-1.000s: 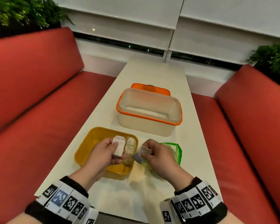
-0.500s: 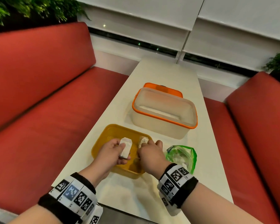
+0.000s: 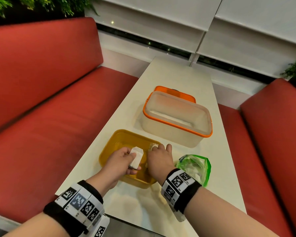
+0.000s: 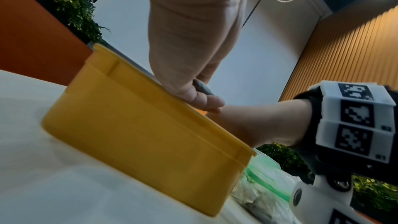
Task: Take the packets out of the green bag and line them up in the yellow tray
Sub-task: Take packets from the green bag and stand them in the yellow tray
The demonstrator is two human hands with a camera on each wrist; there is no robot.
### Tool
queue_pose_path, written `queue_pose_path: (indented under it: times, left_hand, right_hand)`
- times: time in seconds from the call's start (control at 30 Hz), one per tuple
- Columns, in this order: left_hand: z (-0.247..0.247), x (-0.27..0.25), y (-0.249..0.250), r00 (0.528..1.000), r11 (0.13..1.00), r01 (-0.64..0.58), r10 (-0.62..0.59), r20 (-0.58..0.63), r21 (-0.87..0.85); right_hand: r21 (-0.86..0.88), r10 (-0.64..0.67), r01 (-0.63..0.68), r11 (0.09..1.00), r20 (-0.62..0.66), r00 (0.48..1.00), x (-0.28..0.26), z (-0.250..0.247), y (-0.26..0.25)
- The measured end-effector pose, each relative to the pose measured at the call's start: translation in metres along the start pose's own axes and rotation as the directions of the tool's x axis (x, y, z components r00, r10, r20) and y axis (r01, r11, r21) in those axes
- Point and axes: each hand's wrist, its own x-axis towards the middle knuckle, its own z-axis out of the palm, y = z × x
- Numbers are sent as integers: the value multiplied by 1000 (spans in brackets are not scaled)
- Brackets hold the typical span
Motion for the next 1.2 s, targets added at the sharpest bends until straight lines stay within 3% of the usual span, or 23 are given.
queue_pose_path:
  times: [0.17,0.33,0.47,0.53,0.7,0.87,1.03,1.2]
  left_hand:
    - [-2,2,-2,1000,1000,2,-2,-1,14]
    - [-1,8,-2,1000,998,4,-5,8,65]
    - [6,11,0,999,990,-43,40,24,137]
    - [13,10,2,997,980,-72,65,42,185]
    - [23,10,3,990,937,-122,94,102,329]
    - [19,10,1,989,878,-130,79,129,461]
    - [14,11,1,990,876,-140,119,74,461]
    - [8,12,-1,987,881,-160,155,49,444]
  right_hand:
    - [59,24,-23,998,-7,1000,1,-3,6]
    - [257,63,-75,964,53,997,-5,-25,27]
    - [624,78,-36,780,-40,996,-12,-37,40]
    - [686,31,9,728,-46,998,-16,-39,38]
    - [558,11,34,829,-77,997,-18,-31,33]
    - [421,-63,65,905,-18,998,-24,-26,28]
    - [219,-113,98,971,59,992,-23,-17,18]
    - [159,-126,117,980,45,991,-23,-14,13]
